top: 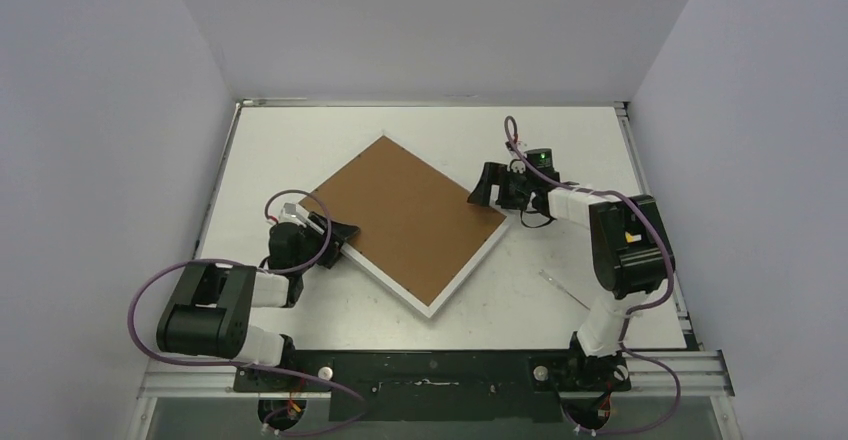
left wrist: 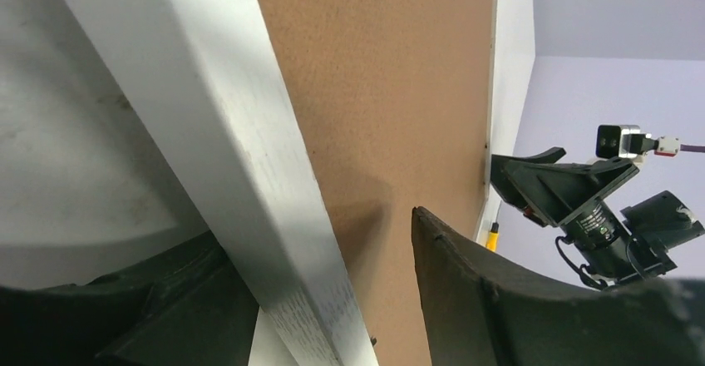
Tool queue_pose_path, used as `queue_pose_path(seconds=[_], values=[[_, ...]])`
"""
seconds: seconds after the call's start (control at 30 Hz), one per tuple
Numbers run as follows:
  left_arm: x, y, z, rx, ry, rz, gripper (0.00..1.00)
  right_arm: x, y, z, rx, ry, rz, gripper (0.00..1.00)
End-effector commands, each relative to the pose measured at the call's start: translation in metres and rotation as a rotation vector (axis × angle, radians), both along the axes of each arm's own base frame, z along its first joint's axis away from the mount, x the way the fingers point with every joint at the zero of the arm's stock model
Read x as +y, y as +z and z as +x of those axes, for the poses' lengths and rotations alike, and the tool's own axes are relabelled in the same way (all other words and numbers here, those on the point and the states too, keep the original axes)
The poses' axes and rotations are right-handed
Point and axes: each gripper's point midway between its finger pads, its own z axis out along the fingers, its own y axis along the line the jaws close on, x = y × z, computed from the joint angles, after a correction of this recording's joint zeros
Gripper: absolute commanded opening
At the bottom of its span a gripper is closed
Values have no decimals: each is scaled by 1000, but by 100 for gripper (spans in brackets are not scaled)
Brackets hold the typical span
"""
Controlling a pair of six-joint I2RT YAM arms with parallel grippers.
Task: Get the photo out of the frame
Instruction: Adjust the photo frame at the center of the board.
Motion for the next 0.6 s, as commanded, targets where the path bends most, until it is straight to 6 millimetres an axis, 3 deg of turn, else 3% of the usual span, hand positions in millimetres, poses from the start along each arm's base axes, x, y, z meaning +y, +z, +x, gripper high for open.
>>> queue_pose_path(seconds=[0.0,0.33,0.47,0.57], values=[[-20,51,31,-224,-81,-86,60,6,32,-14,-73,-3,19,90],[-20,28,52,-147,-77,-59,70,-18,37,-66,-63,-58,-54,92],[-11,6,59,14,-67,50,70,-17,37,-82,-40,-38,-59,91],[-3,3,62,61,-50,146,70,-14,36,-94,-33,-21,-62,91]])
